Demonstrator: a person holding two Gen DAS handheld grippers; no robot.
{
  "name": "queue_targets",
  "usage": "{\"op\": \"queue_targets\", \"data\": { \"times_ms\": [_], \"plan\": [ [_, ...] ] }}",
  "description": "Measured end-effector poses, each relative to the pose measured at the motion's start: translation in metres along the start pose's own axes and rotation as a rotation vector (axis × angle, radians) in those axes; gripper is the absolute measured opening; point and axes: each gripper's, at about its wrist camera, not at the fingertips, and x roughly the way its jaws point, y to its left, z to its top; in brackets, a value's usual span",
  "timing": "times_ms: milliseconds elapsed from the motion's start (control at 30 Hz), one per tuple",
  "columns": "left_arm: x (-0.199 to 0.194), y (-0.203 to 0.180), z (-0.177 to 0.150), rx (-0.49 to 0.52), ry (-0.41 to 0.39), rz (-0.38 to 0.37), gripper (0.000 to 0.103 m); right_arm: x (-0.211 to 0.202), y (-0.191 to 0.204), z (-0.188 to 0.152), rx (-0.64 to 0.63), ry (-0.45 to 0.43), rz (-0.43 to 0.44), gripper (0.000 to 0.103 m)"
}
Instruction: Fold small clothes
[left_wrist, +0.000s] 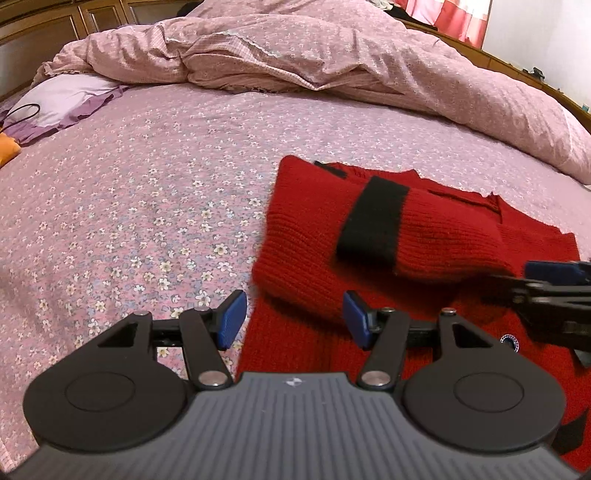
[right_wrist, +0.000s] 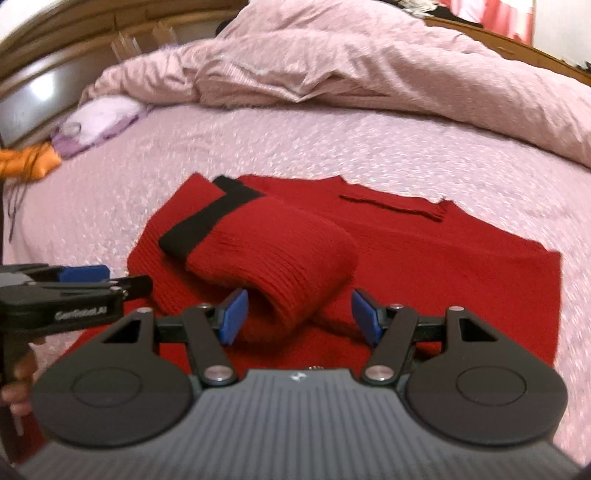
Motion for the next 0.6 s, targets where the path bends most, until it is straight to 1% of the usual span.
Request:
{"op": "queue_targets", "data": {
  "times_ms": [133,200,233,300,367,433,567,600],
  "plan": [
    [0.004,-0.005,0.002,0.014,-0.007,0.006,0.064,0.025,0.011,0.004,-0.051,0.034,-0.012,0.064],
    [0.005,-0.007,0.003,0.018,-0.011,0.007,0.064,0.033,0.011,0.005,-0.037,0.039,-0.028,0.064],
    [0.006,-0.008,0.004,0.021,-0.016,0.005,0.064,0.036,0.007,0.006,-0.01,0.037,-0.037,0.061],
    [0.006,-0.01,0.006,0.027,-0.028,-0.001,0.063,0.036,-0.004,0.008,0.073,0.025,-0.023,0.031],
    [0.004,-0.012,0.008,0.033,-0.045,-0.014,0.063,0.03,-0.02,0.013,0.159,-0.003,0.012,0.023],
    [0.003,-0.015,0.01,0.04,-0.059,-0.02,0.063,0.018,-0.034,0.017,0.21,-0.054,0.038,0.021],
    [0.006,-0.025,0.012,0.054,-0.073,-0.012,0.063,-0.012,-0.053,0.023,0.227,-0.178,0.019,0.021],
    [0.008,-0.027,0.012,0.06,-0.071,-0.006,0.063,-0.015,-0.057,0.022,0.24,-0.195,0.022,0.021]
  ]
}}
